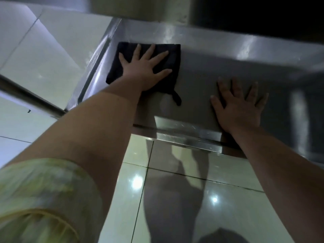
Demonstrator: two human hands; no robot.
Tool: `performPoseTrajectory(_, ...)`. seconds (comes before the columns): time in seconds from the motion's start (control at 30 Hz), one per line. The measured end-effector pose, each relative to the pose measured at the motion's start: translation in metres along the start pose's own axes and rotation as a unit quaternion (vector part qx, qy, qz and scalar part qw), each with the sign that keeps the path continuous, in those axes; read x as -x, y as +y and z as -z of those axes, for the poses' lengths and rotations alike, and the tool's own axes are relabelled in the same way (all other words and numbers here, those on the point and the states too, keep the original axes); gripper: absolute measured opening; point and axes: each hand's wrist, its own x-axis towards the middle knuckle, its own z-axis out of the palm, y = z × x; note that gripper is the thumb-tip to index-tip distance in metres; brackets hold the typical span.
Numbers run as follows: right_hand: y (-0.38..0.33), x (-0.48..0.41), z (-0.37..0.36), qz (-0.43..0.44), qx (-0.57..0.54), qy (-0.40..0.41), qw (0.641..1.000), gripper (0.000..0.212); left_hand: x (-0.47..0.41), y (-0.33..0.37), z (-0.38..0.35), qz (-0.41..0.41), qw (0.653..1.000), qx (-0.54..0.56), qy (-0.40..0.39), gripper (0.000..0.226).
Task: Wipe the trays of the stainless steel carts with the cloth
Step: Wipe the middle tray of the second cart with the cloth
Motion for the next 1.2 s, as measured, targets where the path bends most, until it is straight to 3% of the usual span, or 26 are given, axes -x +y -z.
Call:
performPoseTrajectory(0.1,-0.003,-0.002,0.000,0.001,0.004,-0.005,1.000,0.061,0.006,0.036,-0.005,-0.002,1.000,-0.001,0.007,0.070)
performPoseTrajectory(0.2,0.001,-0.002,-0.001,0.003,0.007,-0.011,1.000,0.060,0.020,0.083,-0.015,-0.078,0.997,-0.018,0.009,0.072)
performPoseTrajectory(0.3,0.005,-0.001,-0.003,0.010,-0.007,-0.008,1.000,0.061,0.032,0.081,-0.020,-0.112,0.993,-0.007,0.023,0.073)
performPoseTrajectory(0.5,0.007,0.000,-0.001,0.010,-0.020,0.003,1.000,0.063,0.035,-0.036,-0.001,0.028,0.999,0.020,0.033,0.073)
performPoseTrajectory(0.6,0.002,0.000,-0.001,0.004,-0.001,0.002,1.000,0.062,0.038,-0.056,0.002,0.061,0.998,-0.002,0.013,0.071)
performPoseTrajectory(0.7,-0.001,0.001,0.000,0.000,0.002,-0.003,1.000,0.061,0.033,-0.010,-0.001,0.048,0.999,-0.006,0.011,0.069)
performPoseTrajectory(0.83,0.003,0.001,0.001,0.005,0.000,-0.005,1.000,0.060,0.049,0.082,-0.016,-0.065,0.998,-0.016,0.009,0.071)
performPoseTrajectory(0.9,0.006,0.002,0.003,0.004,-0.007,-0.016,1.000,0.060,0.064,0.090,-0.021,-0.092,0.996,-0.012,0.014,0.072)
performPoseTrajectory(1.0,0.008,0.005,0.004,0.005,-0.014,-0.022,1.000,0.060,0.085,0.042,-0.020,-0.102,0.994,-0.006,0.042,0.072)
performPoseTrajectory(1.13,0.005,0.006,0.004,0.005,-0.015,-0.017,1.000,0.061,0.110,-0.056,-0.012,0.022,1.000,-0.011,0.015,0.075)
performPoseTrajectory(1.2,0.001,0.005,0.004,0.000,-0.009,-0.013,1.000,0.061,0.117,-0.072,-0.011,0.062,0.998,-0.022,-0.009,0.075)
